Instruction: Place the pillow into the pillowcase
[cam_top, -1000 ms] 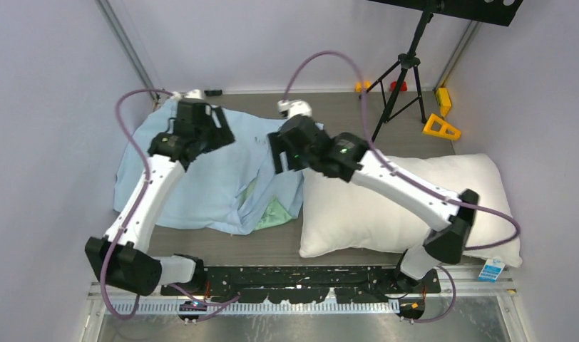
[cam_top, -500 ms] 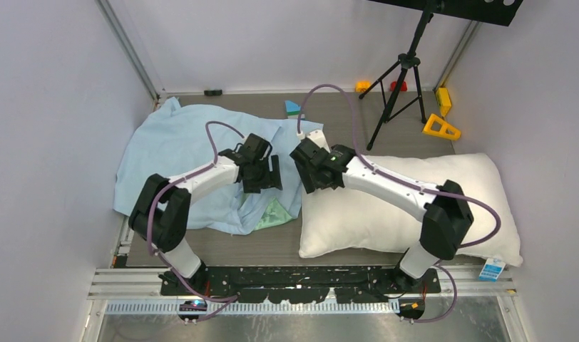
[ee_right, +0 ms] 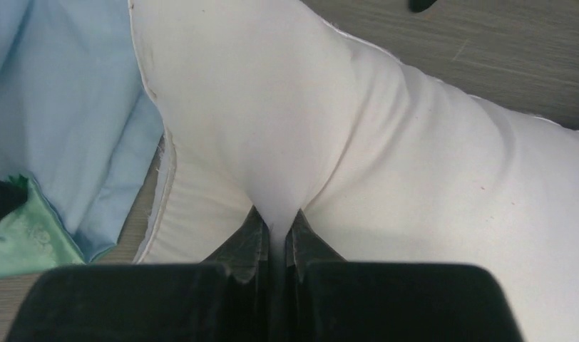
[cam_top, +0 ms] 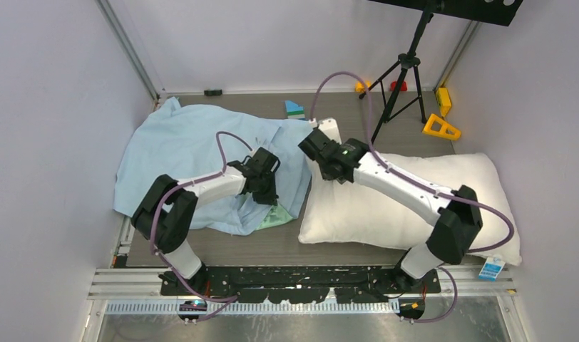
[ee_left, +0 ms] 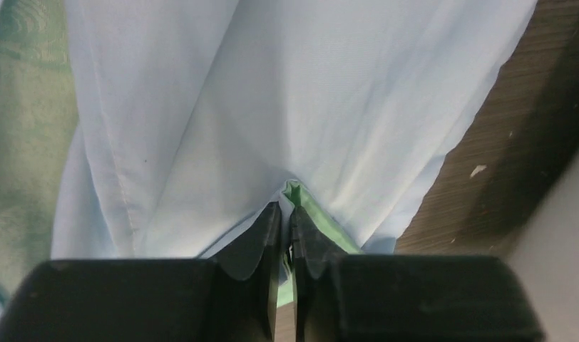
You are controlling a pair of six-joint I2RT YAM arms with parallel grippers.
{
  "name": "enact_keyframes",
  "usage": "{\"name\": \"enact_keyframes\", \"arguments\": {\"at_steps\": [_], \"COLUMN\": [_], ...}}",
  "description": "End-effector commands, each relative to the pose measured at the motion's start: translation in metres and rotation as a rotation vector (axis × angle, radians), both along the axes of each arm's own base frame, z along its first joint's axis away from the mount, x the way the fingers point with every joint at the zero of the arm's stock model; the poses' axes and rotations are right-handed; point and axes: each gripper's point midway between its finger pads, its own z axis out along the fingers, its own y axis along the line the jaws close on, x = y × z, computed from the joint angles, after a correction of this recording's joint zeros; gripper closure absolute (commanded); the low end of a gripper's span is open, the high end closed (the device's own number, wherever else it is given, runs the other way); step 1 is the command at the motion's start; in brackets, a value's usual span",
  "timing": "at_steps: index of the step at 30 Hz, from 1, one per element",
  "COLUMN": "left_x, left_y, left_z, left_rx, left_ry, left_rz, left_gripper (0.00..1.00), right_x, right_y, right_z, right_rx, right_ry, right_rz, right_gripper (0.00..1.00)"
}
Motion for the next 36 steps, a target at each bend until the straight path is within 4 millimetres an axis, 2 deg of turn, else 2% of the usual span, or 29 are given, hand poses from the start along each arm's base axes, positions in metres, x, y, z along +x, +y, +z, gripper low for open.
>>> {"name": "enact_keyframes", "arguments": {"at_steps": [1,4,7,10,13,15,17,19,21,22,24,27,29,30,31,32,33,34,36], "left_x": [-0.010,-0.027,-0.052,-0.084,-0.125,-0.151,-0.176,-0.196,-0.207,-0.207,-0.201,-0.185,-0.173,-0.168,-0.163,-0.157,-0.149,-0.140,-0.119], "left_y": [-0.006,-0.005,-0.006,-0.005,-0.008,-0.006,-0.002,0.003,0.010,0.012,0.017,0.020,0.019,0.020,0.021,0.023,0.027,0.032,0.045], "left_z": [0.032,0.054,0.066,0.066,0.058,0.050,0.040,0.033,0.030,0.034,0.046,0.076,0.096,0.106,0.114,0.122,0.130,0.141,0.152], "left_rx": [-0.045,-0.076,-0.130,-0.129,-0.120,-0.113,-0.100,-0.091,-0.090,-0.094,-0.085,-0.102,-0.118,-0.125,-0.125,-0.122,-0.112,-0.102,-0.065], "left_ry": [-0.061,-0.065,-0.032,0.017,0.070,0.105,0.146,0.172,0.185,0.177,0.133,0.028,-0.043,-0.075,-0.105,-0.141,-0.183,-0.234,-0.296], "left_rz": [-0.035,-0.055,-0.072,-0.113,-0.167,-0.190,-0.205,-0.215,-0.213,-0.210,-0.194,-0.160,-0.135,-0.125,-0.116,-0.096,-0.081,-0.064,-0.016], "left_gripper": [0.94,1.00,1.00,1.00,1.00,1.00,1.00,1.00,1.00,0.99,0.82,0.54,0.43,0.41,0.39,0.37,0.35,0.34,0.28], "right_x": [0.017,0.025,0.036,0.048,0.063,0.072,0.079,0.085,0.086,0.084,0.080,0.071,0.065,0.062,0.059,0.057,0.056,0.055,0.057], "right_y": [-0.030,-0.042,-0.043,-0.035,-0.020,-0.007,0.004,0.014,0.024,0.028,0.034,0.037,0.040,0.041,0.042,0.043,0.044,0.045,0.046], "right_z": [0.106,0.151,0.182,0.205,0.219,0.221,0.214,0.196,0.169,0.150,0.122,0.095,0.087,0.088,0.092,0.098,0.106,0.116,0.135], "right_rx": [0.127,0.153,0.204,0.242,0.262,0.288,0.307,0.314,0.322,0.323,0.348,0.390,0.417,0.431,0.442,0.457,0.467,0.476,0.472], "right_ry": [-0.225,-0.314,-0.369,-0.415,-0.433,-0.431,-0.418,-0.384,-0.334,-0.298,-0.246,-0.190,-0.163,-0.160,-0.160,-0.165,-0.175,-0.191,-0.219], "right_rz": [-0.117,-0.140,-0.139,-0.120,-0.099,-0.083,-0.078,-0.076,-0.069,-0.068,-0.066,-0.063,-0.046,-0.035,-0.019,-0.003,0.015,0.035,0.072], "right_gripper": [1.00,1.00,1.00,1.00,1.00,1.00,1.00,1.00,1.00,1.00,1.00,1.00,1.00,0.94,0.78,0.69,0.50,0.39,0.29]}}
